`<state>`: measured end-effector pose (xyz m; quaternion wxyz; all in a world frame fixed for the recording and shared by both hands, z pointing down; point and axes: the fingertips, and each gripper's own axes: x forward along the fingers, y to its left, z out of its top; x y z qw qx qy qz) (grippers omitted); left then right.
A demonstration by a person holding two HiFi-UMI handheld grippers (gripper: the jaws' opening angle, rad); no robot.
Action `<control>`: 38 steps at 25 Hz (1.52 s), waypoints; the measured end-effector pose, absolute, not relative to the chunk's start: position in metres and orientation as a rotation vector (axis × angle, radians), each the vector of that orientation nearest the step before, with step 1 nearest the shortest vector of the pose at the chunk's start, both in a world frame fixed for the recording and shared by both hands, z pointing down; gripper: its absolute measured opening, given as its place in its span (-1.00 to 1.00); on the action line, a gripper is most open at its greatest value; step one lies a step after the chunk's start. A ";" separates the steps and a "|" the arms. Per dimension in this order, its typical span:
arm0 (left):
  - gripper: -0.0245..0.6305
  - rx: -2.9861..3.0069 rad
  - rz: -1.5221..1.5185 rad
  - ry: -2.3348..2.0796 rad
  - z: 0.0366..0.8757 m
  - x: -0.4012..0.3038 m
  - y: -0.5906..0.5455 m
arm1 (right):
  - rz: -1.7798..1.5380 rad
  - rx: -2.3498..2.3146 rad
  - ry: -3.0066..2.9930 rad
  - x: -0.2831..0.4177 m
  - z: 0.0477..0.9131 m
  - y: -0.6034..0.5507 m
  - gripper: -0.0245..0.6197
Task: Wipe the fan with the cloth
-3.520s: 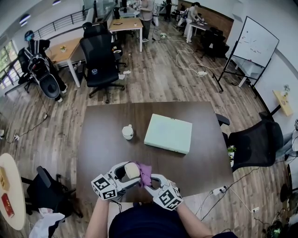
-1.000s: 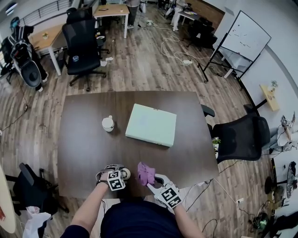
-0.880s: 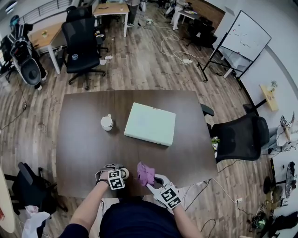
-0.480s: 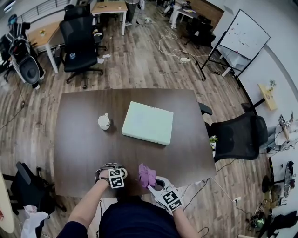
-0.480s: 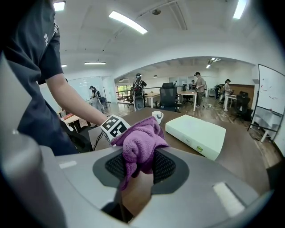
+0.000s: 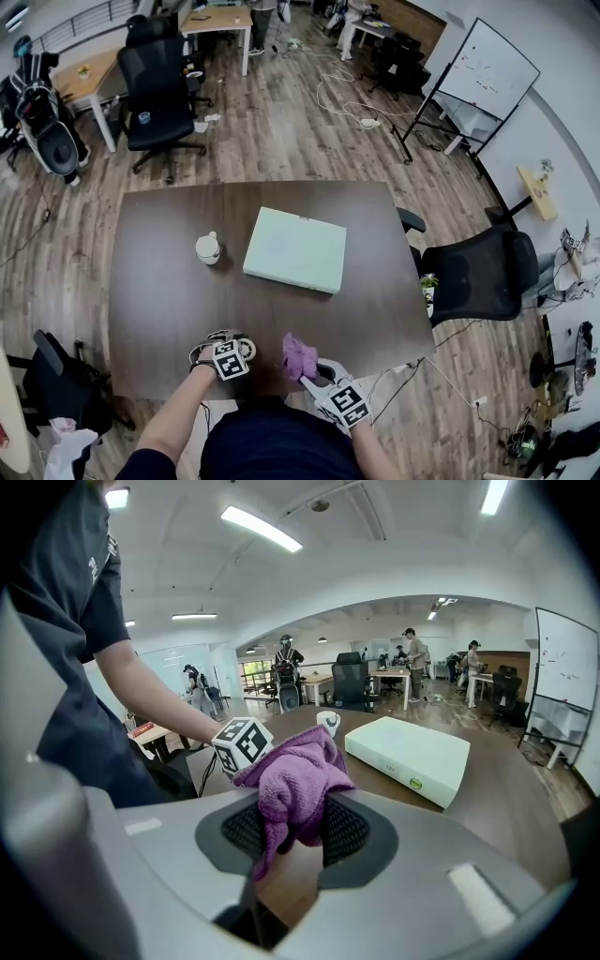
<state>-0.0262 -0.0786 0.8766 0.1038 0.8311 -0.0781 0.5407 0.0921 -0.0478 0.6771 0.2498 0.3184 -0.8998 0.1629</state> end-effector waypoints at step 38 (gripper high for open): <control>-0.63 2.508 0.172 -1.553 0.602 -0.151 -0.063 | 0.283 0.929 -2.538 0.065 0.650 -0.064 -0.52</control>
